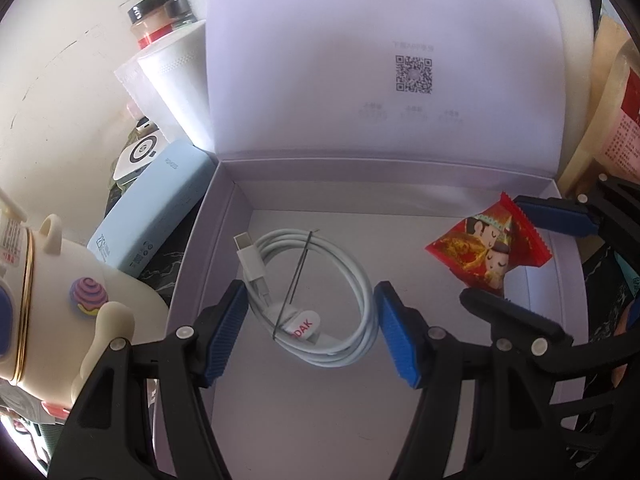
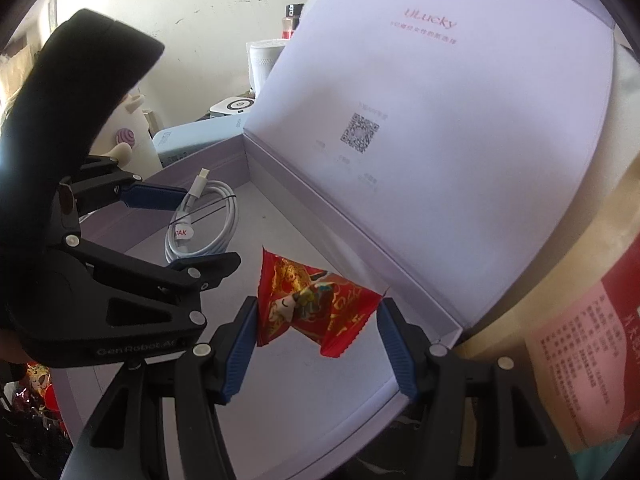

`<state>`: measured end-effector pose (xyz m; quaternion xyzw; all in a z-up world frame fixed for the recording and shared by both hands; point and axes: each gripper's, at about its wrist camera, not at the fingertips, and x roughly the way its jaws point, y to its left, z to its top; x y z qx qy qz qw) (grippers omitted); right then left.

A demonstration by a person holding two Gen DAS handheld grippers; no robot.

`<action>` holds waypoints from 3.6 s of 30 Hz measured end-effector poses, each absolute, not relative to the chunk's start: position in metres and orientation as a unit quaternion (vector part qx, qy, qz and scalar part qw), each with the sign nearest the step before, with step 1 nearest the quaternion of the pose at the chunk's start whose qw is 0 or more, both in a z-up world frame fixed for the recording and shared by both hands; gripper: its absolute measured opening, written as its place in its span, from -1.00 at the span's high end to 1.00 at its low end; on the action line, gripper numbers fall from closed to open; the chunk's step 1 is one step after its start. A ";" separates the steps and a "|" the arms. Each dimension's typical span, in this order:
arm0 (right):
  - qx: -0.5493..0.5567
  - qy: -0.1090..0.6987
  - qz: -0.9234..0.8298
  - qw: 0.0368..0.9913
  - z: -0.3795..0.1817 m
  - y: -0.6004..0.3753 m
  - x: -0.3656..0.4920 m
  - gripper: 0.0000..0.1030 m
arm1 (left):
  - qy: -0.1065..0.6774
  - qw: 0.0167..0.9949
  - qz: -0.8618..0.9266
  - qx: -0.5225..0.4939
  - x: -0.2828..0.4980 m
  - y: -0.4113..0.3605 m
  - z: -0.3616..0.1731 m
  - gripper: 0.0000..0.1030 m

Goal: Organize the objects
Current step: 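Open both tools to drop the cable and candy packet into the box, then move both open tools back from the box to the candy pile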

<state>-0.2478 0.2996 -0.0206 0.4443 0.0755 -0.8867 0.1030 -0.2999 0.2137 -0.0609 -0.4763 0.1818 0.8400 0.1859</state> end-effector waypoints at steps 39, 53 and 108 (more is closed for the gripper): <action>0.400 0.090 -0.909 0.078 0.052 0.290 -0.175 -0.26 | 0.144 0.163 0.871 -0.440 -0.224 0.187 0.025 -0.36; 0.364 0.095 -0.923 0.082 0.090 0.279 -0.116 -0.26 | 0.138 0.148 0.896 -0.395 -0.162 0.160 0.073 -0.42; 0.396 0.097 -0.900 0.154 0.026 0.177 0.014 -0.32 | 0.053 0.102 0.888 -0.444 -0.014 0.031 -0.006 -0.56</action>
